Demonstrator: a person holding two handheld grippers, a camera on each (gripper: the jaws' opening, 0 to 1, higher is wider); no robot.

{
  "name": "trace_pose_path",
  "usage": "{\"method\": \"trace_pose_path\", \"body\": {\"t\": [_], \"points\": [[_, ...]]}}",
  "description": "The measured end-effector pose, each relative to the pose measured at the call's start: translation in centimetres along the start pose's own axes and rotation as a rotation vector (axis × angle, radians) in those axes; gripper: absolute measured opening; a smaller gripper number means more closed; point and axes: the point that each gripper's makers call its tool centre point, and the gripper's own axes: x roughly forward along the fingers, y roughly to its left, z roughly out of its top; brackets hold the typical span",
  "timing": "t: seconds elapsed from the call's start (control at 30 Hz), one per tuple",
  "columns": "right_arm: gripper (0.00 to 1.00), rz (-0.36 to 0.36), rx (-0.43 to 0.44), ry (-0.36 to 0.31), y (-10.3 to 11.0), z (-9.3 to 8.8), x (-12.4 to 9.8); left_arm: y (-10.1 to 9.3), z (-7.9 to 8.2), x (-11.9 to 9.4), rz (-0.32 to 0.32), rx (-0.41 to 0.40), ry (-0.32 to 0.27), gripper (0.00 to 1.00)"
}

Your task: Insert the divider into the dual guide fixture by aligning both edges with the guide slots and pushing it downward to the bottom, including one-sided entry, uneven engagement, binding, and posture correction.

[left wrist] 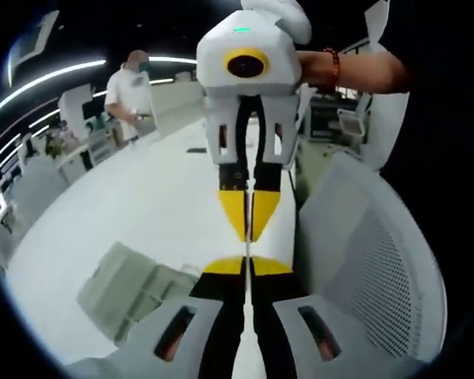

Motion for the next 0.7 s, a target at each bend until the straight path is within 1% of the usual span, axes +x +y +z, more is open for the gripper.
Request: {"method": "trace_pose_path", "body": {"t": [0.03, 0.07, 0.1, 0.17, 0.2, 0.27, 0.3, 0.33, 0.4, 0.47, 0.5, 0.53, 0.57, 0.6, 0.67, 0.7], "points": [[0.00, -0.013, -0.016, -0.003, -0.1, 0.3, -0.1, 0.1, -0.1, -0.1, 0.004, -0.001, 0.001, 0.00], [0.00, -0.006, -0.020, 0.000, 0.1, 0.4, -0.2, 0.3, -0.1, -0.2, 0.003, -0.004, -0.001, 0.00], [0.00, 0.003, -0.021, 0.002, 0.1, 0.4, -0.1, 0.1, -0.1, -0.3, -0.017, -0.030, -0.003, 0.00], [0.00, -0.006, -0.024, 0.006, -0.2, 0.4, 0.1, 0.4, -0.3, -0.2, -0.001, 0.000, 0.008, 0.00], [0.00, -0.005, -0.025, 0.014, -0.2, 0.4, 0.1, 0.4, -0.3, -0.2, -0.003, 0.002, 0.014, 0.00], [0.00, 0.020, -0.001, 0.029, 0.1, 0.2, 0.3, 0.1, -0.4, -0.1, -0.013, 0.010, 0.022, 0.00], [0.00, 0.016, -0.017, 0.029, 0.1, 0.2, 0.4, 0.1, -0.6, -0.1, -0.013, 0.008, 0.022, 0.00], [0.00, 0.025, -0.015, 0.034, 0.2, 0.1, 0.5, 0.1, -0.7, -0.1, -0.011, 0.005, 0.023, 0.00], [0.00, 0.051, 0.013, 0.042, 0.6, 0.2, 0.5, -0.3, -1.1, 0.0, -0.020, -0.027, 0.032, 0.00], [0.00, 0.043, 0.011, 0.023, 0.4, 0.6, 0.4, -0.3, -1.2, 0.1, 0.002, -0.012, 0.032, 0.02], [0.00, 0.032, 0.015, 0.025, 0.1, 0.8, 0.4, -0.2, -1.3, 0.0, 0.007, -0.016, 0.031, 0.05], [0.00, 0.012, 0.022, 0.038, -0.3, 0.9, 0.3, 0.0, -1.3, -0.1, 0.024, -0.034, 0.029, 0.09], [0.00, 0.007, 0.024, 0.040, -0.5, 1.0, 0.2, 0.3, -1.5, -0.2, 0.042, -0.049, 0.031, 0.10], [0.00, -0.001, 0.048, 0.044, -0.8, 1.1, 0.2, 0.5, -1.5, -0.5, 0.056, -0.052, 0.030, 0.11], [0.00, -0.003, 0.075, 0.053, -1.0, 1.2, 0.1, 0.7, -1.5, -0.8, 0.073, -0.059, 0.016, 0.16], [0.00, -0.001, 0.073, 0.056, -1.1, 1.4, 0.0, 1.0, -1.5, -1.1, 0.091, -0.075, 0.005, 0.18]]}}
